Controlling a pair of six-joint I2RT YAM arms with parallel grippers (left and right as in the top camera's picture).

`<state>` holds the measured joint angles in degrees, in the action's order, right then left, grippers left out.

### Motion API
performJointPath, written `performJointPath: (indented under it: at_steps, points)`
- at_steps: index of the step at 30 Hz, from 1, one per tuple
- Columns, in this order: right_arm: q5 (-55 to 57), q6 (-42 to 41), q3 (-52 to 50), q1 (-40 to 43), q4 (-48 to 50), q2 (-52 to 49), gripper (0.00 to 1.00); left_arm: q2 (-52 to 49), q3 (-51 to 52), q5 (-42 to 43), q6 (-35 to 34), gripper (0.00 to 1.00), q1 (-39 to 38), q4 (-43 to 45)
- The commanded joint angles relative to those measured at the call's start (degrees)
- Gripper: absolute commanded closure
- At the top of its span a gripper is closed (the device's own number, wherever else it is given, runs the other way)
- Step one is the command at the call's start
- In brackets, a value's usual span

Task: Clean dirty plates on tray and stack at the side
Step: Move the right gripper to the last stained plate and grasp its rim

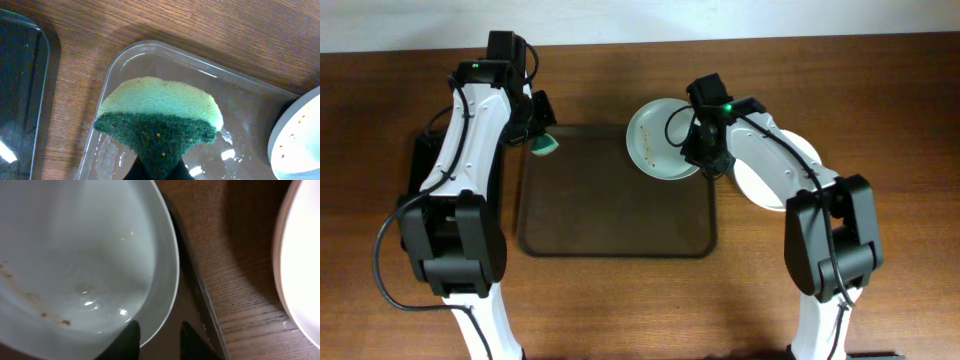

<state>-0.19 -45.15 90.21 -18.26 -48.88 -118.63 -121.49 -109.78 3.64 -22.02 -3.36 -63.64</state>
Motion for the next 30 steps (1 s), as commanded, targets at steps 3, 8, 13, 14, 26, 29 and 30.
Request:
performJointPath:
  at_steps: [3, 8, 13, 14, 26, 29, 30]
  points:
    - [-0.44, -2.25, 0.04, -0.28, -0.61, -2.84, 0.78, 1.49, -0.9, -0.44, 1.11, 0.99, 0.11, -0.11]
    - [-1.62, -2.05, -0.04, -2.93, -2.01, -3.69, 0.77, 1.49, -0.9, -0.44, 1.11, 1.0, 0.11, -0.09]
    - [-2.12, -2.05, -0.04, -7.54, -3.41, -3.69, 0.77, 1.49, -0.9, -0.44, 1.11, 1.0, 0.11, -0.11]
    - [-2.16, -2.03, -0.04, -8.52, -4.04, -3.69, 0.77, 1.49, -0.9, -0.44, 1.11, 0.99, 0.11, -0.11]
    - [-1.84, 3.37, 3.67, -18.14, -7.1, -3.54, 0.79, 1.49, -0.9, -0.44, 1.11, 1.0, 0.11, -0.11]
    - [-0.85, 7.61, 8.22, -15.47, -8.79, -3.52, 0.69, 1.49, -0.9, -0.44, 1.14, 1.0, 0.11, -0.13]
    - [-1.09, 10.03, 9.55, -14.38, -8.68, -3.52, 0.62, 1.49, -0.9, -0.44, 1.14, 1.0, 0.11, -0.13]
